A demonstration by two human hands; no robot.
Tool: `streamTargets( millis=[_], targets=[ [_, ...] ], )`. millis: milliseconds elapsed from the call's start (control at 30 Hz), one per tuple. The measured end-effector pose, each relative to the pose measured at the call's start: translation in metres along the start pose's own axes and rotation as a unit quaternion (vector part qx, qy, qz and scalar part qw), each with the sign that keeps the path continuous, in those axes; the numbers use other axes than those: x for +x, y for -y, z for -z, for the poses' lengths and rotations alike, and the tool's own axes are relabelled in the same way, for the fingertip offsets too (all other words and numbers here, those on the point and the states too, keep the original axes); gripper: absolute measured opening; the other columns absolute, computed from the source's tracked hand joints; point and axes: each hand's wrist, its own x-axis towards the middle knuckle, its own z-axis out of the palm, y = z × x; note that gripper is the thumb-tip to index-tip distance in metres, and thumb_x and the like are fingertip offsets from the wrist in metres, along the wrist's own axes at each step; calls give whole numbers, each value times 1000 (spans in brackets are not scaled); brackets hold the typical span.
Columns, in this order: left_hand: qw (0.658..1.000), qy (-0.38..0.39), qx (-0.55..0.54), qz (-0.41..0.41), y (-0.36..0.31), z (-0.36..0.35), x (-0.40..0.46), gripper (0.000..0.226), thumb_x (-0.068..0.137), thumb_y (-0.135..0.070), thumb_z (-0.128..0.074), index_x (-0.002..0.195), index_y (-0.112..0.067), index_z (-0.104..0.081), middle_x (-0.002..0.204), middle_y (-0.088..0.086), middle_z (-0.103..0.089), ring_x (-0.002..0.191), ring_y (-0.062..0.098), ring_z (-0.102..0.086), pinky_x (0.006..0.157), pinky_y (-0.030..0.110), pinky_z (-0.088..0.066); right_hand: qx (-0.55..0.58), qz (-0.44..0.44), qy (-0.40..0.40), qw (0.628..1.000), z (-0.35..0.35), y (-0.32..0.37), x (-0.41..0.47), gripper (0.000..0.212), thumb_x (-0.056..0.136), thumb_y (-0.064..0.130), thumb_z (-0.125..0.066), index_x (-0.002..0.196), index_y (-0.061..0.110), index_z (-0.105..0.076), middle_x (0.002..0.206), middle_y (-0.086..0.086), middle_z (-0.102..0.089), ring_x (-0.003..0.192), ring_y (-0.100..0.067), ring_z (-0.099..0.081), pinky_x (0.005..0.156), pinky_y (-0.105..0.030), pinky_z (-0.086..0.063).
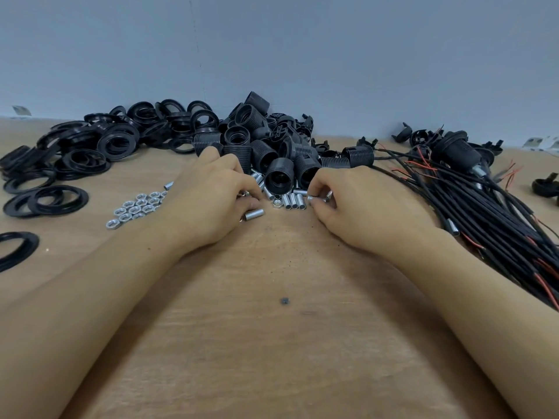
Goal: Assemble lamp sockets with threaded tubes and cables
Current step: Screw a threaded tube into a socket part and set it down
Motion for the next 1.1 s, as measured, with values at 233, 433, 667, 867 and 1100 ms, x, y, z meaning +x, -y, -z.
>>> streamTargets(
  millis=[233,433,667,867,1100],
  targets=[
    [999,-34,-12,-27,2,0,0,14,93,-33,-63,102,-26,-70,98,-6,-64,93,15,-38,79,29,-32,186,-26,-91,978,-6,-4,4,10,97,29,-54,101,21,-60,82,13,-63,72,-3,-55,72,-31,-49],
    [944,-147,-292,34,-11,6,-2,9,90,-20,-72,94,-28,-74,74,-21,-67,71,2,-59,67,12,-45,368,-12,-105,924,-7,6,1,2,92,18,-65,93,20,-65,75,12,-62,65,0,-58,65,-15,-50],
    [825,-108,-551,64,-28,7,-3,14,88,-5,-70,101,-10,-74,92,0,-78,80,8,-72,76,19,-55,631,-23,-86,771,-4,13,0,18,87,-4,-67,95,12,-71,85,-5,-75,77,-17,-73,74,-23,-57],
    [811,-94,-573,69,-30,7,-4,17,85,-14,-71,101,-11,-74,91,1,-78,79,11,-73,74,18,-55,579,-3,-122,806,-4,9,-1,9,87,3,-71,91,11,-73,81,-5,-74,70,-17,-72,68,-24,-58],
    [823,-103,-558,22,-30,9,-8,23,84,0,-72,107,-1,-72,99,11,-77,95,22,-73,85,26,-57,608,-56,-46,791,-4,11,-2,28,97,25,-59,81,4,-70,63,-9,-67,52,-19,-64,51,-26,-54]
  ],
)
